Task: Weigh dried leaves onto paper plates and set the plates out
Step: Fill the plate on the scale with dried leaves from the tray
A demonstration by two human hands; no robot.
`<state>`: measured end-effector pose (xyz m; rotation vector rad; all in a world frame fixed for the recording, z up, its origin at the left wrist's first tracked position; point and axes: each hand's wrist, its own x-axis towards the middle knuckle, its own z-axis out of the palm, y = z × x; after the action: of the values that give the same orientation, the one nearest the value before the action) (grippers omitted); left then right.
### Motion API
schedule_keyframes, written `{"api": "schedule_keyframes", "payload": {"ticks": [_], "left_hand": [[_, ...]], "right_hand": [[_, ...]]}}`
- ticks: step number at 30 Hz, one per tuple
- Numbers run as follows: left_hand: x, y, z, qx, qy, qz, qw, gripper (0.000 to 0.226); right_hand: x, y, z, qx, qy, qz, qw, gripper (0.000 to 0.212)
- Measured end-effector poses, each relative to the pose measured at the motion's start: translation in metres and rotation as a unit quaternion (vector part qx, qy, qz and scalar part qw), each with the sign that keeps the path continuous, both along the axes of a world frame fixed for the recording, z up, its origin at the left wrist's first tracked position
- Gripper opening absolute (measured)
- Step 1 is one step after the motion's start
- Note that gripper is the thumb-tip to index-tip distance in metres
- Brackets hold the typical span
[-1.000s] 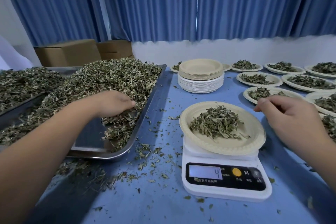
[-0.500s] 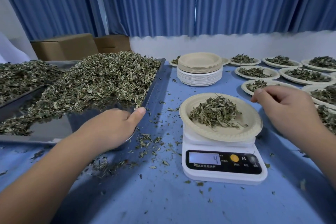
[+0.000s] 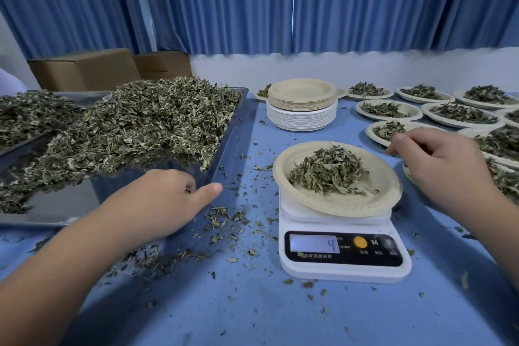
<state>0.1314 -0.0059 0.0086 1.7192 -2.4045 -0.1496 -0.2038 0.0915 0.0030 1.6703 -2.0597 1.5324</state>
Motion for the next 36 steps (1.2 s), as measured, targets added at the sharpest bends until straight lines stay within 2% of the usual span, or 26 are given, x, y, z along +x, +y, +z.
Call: {"api": "schedule_keyframes", "payload": {"ticks": [5, 12, 18, 29, 36], "left_hand": [[0.006, -0.01, 0.004, 0.001, 0.07, -0.007, 0.997, 0.052], [0.011, -0.014, 0.006, -0.068, 0.122, -0.019, 0.99, 0.039], [0.013, -0.019, 0.007, -0.104, 0.161, -0.023, 0.981, 0.042], [0.008, -0.015, 0.027, -0.093, 0.297, -0.044, 0.949, 0.041], [-0.051, -0.018, 0.069, -0.112, 0.326, -0.104, 0.933, 0.057]], "right_hand": [[-0.001, -0.001, -0.001, 0.002, -0.002, -0.002, 1.0, 0.031], [0.0, 0.0, 0.0, -0.002, 0.003, 0.001, 1.0, 0.032], [0.0, 0.0, 0.0, 0.005, -0.012, 0.001, 1.0, 0.031], [0.005, 0.001, 0.002, 0.0, -0.019, 0.003, 1.0, 0.029], [0.005, -0.001, 0.001, 0.008, -0.019, 0.019, 1.0, 0.03]]}}
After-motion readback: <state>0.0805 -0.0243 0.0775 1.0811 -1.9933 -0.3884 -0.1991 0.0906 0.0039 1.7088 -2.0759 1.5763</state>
